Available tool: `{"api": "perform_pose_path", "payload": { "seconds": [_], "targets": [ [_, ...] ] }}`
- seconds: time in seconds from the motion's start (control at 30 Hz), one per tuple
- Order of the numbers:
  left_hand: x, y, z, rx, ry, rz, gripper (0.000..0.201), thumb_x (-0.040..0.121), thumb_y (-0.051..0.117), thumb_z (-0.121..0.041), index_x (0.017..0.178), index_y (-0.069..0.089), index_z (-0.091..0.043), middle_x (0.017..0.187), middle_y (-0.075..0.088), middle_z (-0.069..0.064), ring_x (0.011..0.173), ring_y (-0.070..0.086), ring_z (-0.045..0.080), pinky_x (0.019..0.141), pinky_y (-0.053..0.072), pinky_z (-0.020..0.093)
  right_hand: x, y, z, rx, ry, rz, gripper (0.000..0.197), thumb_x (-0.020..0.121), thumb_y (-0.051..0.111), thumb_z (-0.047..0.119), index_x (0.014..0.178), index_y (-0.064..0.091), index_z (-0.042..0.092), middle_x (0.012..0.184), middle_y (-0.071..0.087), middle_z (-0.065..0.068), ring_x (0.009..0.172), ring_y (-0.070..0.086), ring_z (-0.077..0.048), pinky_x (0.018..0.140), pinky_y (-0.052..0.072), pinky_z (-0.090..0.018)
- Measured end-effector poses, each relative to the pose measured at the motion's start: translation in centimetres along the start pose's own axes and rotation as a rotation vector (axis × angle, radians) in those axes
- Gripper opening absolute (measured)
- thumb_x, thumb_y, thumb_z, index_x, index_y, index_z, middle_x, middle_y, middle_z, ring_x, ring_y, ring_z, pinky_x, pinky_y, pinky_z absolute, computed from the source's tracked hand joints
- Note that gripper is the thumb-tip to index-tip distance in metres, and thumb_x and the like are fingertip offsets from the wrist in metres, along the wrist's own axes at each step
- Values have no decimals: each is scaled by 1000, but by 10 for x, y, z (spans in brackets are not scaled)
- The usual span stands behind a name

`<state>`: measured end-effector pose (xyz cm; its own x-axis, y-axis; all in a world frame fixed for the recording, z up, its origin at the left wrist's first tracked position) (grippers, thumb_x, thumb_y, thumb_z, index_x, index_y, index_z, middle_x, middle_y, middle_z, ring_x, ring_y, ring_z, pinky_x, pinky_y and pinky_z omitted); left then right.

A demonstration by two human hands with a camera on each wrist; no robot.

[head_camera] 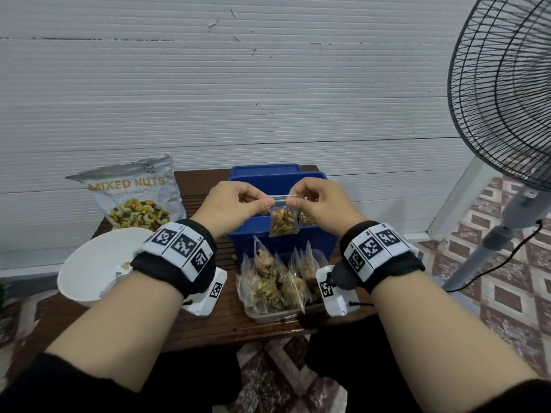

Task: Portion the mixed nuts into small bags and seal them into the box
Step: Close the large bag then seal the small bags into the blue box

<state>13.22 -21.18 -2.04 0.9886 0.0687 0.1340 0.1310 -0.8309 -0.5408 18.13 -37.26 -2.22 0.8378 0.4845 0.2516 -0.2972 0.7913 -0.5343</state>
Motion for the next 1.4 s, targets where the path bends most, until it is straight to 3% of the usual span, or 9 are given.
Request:
{"api": "perform_pose_path", "payload": {
  "seconds": [0.17, 0.23, 0.33, 0.43, 0.67, 0.83, 1.03, 1.2, 1.4],
  "targets": [
    [2, -2, -4, 108, 39, -16, 12, 89, 66, -25, 78, 63, -29, 78, 68, -10, 78, 62, 7, 73, 47, 18, -2, -1, -2, 65, 74, 35, 5, 87, 68, 18, 85, 68, 14, 81, 66, 4, 75, 60, -7, 68, 47, -12],
    [2, -3, -5, 126, 44, -16, 14, 90, 65, -24, 78, 61, -29, 78, 65, -11, 77, 59, 5, 71, 44, 16, -3, -3, -2, 70, 85, 26, 6, 87, 68, 17, 81, 67, 16, 79, 65, 7, 73, 59, -3, 64, 45, -7],
    [2, 0, -3, 76, 31, 10, 10, 92, 62, -24, 82, 61, -25, 81, 66, -8, 80, 61, 7, 75, 45, 19, -3, -6, -3, 45, 94, -26, 16, 86, 70, 18, 73, 62, 24, 75, 63, 10, 69, 56, -2, 64, 43, -10],
    [2, 4, -3, 18, 50, 23, 6, 91, 63, -28, 85, 63, -26, 85, 67, -7, 79, 60, 6, 74, 46, 17, -2, -6, -3, 52, 97, -48, 16, 84, 72, 17, 72, 63, 22, 72, 63, 9, 67, 56, -5, 64, 43, -14],
    [3, 10, -3, 163, 132, 25, 11, 94, 58, -27, 84, 58, -30, 82, 61, -14, 79, 57, 2, 68, 38, 10, -4, -4, 0, 94, 96, -5, 10, 83, 73, 15, 75, 66, 17, 72, 65, 9, 66, 59, 0, 62, 44, -10],
    [2, 7, -8, 159, 157, -9, 6, 93, 60, -28, 89, 62, -24, 85, 62, -17, 78, 55, -6, 64, 37, 1, -4, -1, 5, 102, 51, 9, 11, 84, 72, 20, 86, 70, 10, 82, 68, -12, 71, 58, -10, 64, 46, -14],
    [2, 7, -2, 63, 126, -16, 9, 90, 65, -20, 96, 64, -28, 89, 66, -14, 82, 60, -3, 71, 43, 7, -2, -3, 3, 33, 40, -15, 9, 86, 68, 13, 79, 64, 17, 67, 56, 6, 52, 45, 5, 54, 36, -7],
    [0, 0, -2, -93, 116, -129, 23, 83, 72, -13, 89, 60, -32, 77, 69, -11, 69, 62, -4, 68, 46, 8, -1, -1, 3, 14, 30, -3, 11, 86, 69, 21, 78, 62, 24, 71, 57, 5, 61, 48, 1, 57, 37, -8],
    [5, -5, -9, -116, 117, -114, 15, 87, 68, -22, 100, 62, -28, 90, 70, -10, 83, 62, -6, 77, 45, 7, 7, -15, 10, -74, -6, -23, 8, 88, 66, 15, 82, 61, 17, 71, 54, 10, 58, 47, 7, 58, 35, -8]
  ]
}}
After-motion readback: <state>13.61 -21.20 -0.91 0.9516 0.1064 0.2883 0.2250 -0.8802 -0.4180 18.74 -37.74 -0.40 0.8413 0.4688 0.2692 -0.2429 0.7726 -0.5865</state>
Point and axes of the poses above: each hand's wrist, its own x-axis towards the middle knuckle, its own y-axis out of the palm, z = x × y, the point moved 6 cm from there along x, towards the middle knuckle
